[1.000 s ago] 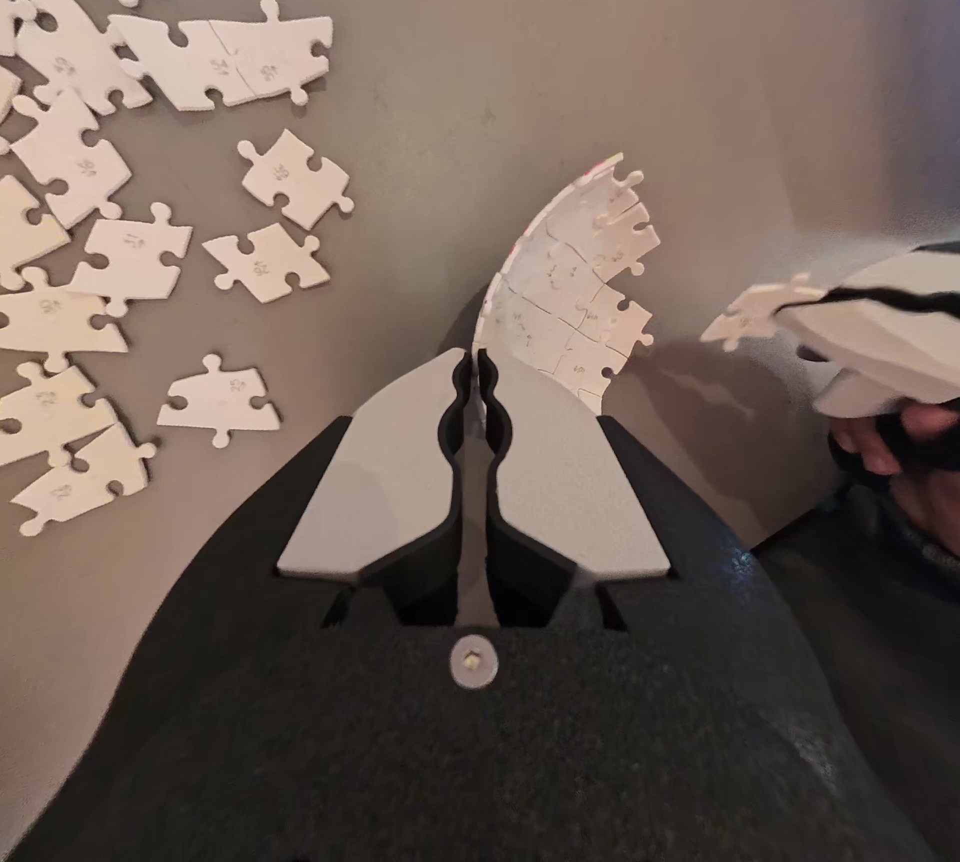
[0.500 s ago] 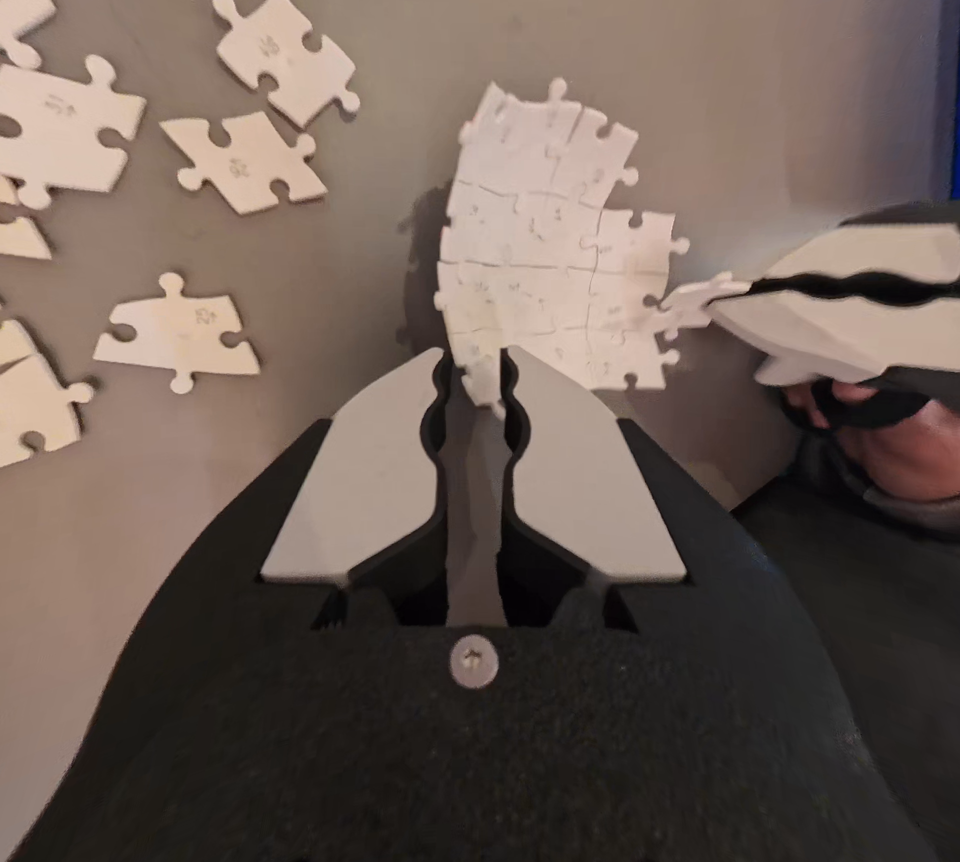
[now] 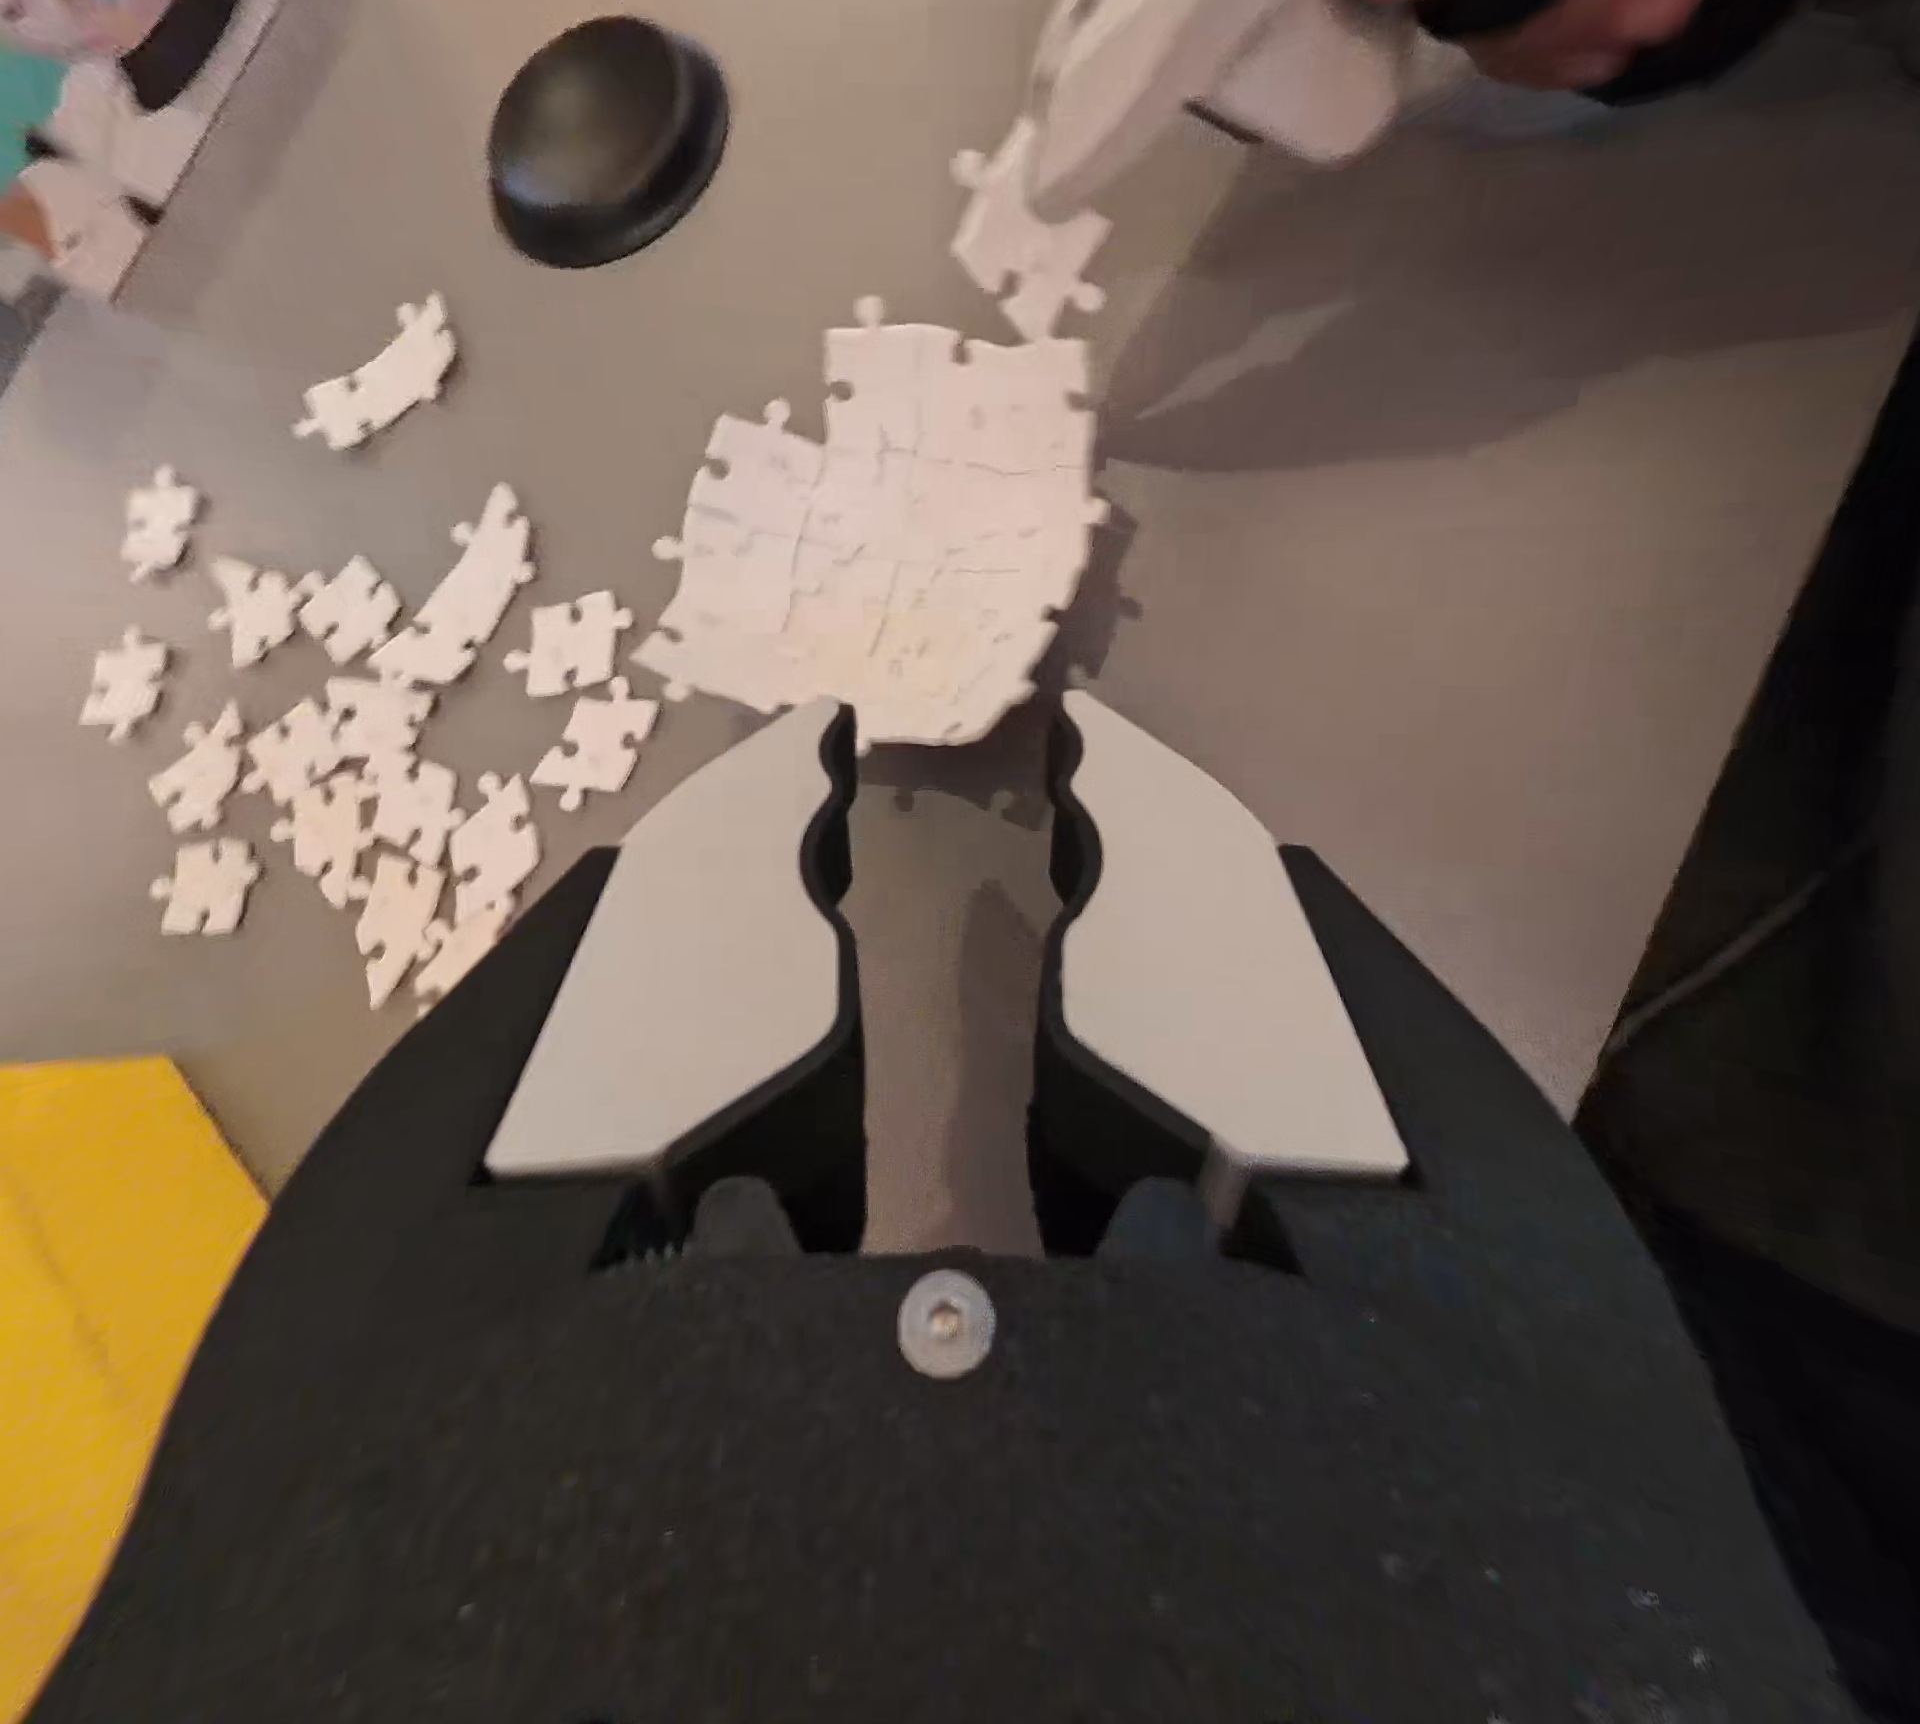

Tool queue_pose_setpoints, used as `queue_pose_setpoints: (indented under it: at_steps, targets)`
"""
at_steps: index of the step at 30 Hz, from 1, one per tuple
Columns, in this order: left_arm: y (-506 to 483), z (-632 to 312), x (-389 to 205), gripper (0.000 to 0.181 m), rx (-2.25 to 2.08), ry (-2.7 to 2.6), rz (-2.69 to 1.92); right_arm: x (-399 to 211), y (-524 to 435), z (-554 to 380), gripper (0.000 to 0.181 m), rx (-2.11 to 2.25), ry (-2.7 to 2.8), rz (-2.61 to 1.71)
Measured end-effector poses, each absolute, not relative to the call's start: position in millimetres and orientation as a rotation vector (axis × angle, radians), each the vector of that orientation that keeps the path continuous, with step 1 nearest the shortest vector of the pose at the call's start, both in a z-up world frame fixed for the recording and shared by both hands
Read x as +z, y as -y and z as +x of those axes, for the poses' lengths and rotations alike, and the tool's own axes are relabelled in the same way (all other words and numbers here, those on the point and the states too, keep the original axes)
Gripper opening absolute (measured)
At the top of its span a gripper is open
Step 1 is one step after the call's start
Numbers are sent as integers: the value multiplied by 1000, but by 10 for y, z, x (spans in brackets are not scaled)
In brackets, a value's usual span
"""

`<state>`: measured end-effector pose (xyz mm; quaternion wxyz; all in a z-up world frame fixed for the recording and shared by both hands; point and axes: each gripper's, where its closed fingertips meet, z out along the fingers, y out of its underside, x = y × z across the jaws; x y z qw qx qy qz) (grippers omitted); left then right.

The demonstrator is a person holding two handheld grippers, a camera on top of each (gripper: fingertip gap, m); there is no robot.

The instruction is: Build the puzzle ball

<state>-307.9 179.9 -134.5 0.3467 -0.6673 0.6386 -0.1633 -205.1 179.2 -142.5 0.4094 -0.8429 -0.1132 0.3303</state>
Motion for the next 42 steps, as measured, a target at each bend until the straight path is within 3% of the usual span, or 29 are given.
queue_pose_setpoints:
  at_steps: [16, 27, 42]
  targets:
    - [-1930, -3118, -1738, 27, -211, -2027, -1409, -1463, -1797, -2000, 2, 831, 277, -2136]
    - [-1962, -3082, -1682, 2, -128, -2085, -1291, -1453, -1820, -1953, 2, 886, 247, -2129]
    - [-1486, -2969, -1476, 3, -89, -2355, -1113, -1123, -2207, -1939, 2, 1138, 492, -2227]
